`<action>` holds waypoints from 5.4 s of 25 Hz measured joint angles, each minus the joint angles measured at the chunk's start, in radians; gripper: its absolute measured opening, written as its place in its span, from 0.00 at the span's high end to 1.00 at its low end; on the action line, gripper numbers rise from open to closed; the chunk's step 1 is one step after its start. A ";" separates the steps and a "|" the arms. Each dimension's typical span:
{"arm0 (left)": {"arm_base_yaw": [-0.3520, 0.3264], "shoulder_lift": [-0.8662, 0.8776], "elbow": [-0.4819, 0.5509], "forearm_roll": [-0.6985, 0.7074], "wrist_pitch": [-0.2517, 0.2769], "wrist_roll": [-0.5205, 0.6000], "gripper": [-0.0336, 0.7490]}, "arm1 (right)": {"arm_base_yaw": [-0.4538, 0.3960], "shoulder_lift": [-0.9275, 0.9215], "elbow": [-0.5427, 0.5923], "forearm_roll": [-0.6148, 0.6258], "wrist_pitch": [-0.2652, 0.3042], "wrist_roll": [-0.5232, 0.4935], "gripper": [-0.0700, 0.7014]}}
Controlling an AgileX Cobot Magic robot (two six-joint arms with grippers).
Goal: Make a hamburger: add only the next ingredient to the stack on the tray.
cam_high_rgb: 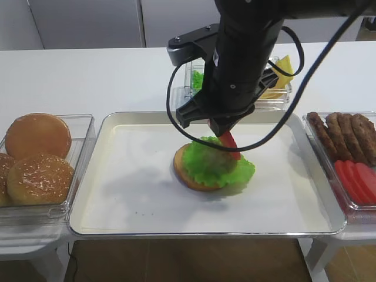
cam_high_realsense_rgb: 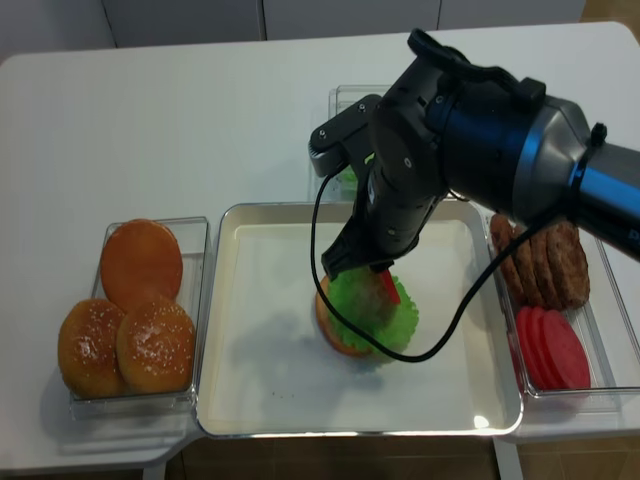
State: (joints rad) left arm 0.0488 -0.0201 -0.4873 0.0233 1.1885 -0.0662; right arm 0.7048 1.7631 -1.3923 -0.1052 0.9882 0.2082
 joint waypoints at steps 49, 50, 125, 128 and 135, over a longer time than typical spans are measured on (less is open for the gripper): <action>0.000 0.000 0.000 0.000 0.000 0.000 0.58 | 0.059 -0.036 -0.002 -0.036 0.041 0.044 0.83; 0.000 0.000 0.000 0.000 0.000 0.000 0.58 | 0.059 -0.036 -0.002 -0.036 0.041 0.044 0.83; 0.000 0.000 0.000 0.000 0.000 0.000 0.58 | -0.463 -0.232 -0.024 0.213 0.215 -0.182 0.24; 0.000 0.000 0.000 0.000 0.000 0.000 0.58 | -0.547 -0.314 0.028 0.213 0.217 -0.184 0.26; 0.000 0.000 0.000 0.000 0.000 0.000 0.58 | -0.604 -0.584 0.246 0.201 0.222 -0.175 0.27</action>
State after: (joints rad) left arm 0.0488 -0.0201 -0.4873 0.0233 1.1885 -0.0662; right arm 0.1011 1.1787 -1.1460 0.0958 1.2105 0.0336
